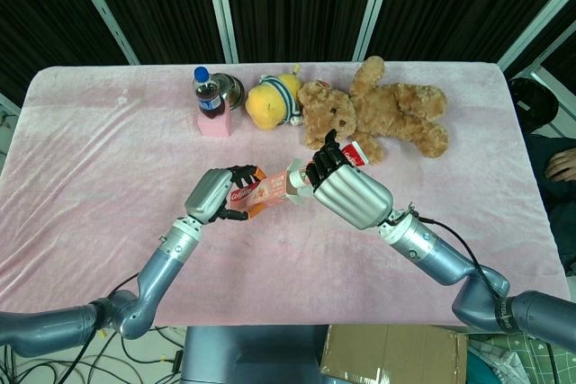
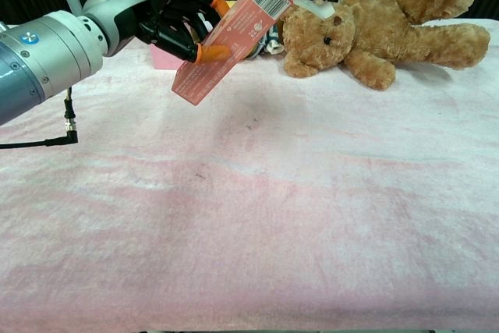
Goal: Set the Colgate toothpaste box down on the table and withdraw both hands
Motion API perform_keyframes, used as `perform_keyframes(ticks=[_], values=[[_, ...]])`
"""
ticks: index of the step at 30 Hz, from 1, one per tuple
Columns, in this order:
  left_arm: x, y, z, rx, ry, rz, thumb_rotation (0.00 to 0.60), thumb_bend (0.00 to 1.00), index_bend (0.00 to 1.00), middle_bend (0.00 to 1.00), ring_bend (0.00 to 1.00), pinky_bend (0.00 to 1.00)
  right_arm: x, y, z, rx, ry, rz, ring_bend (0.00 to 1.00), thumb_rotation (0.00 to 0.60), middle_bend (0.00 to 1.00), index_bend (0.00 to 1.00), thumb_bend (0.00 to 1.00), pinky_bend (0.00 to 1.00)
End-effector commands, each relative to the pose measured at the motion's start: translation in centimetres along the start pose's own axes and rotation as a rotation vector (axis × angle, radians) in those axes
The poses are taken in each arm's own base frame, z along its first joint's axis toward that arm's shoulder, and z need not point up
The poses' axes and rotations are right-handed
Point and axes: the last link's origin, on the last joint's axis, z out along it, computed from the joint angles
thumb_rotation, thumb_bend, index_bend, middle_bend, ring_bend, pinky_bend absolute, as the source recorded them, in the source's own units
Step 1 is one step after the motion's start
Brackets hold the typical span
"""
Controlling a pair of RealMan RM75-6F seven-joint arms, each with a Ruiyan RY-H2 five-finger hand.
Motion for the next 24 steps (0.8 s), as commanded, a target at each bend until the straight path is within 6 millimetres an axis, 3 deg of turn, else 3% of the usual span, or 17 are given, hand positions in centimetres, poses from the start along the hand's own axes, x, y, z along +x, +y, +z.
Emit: perform_keyframes(ticks=[1, 24], values=[[-0.02, 0.1, 0.03, -0.002, 0.0, -0.001, 0.6, 0.37, 0.48, 0.48, 0.39, 0.48, -0.03, -0.06, -0.01, 0.001, 0.0, -0.002, 0.45, 0.6, 0.53, 0.59, 0.4, 0.32], [-0.32, 0.45, 0.12, -0.005, -0.001, -0.003, 0.6, 0.37, 0.48, 0.48, 0.39, 0.48, -0.03, -0.09, -0.09, 0.007, 0.001, -0.019, 0.45, 0.6, 0.53, 0.59, 0.4, 0.32]])
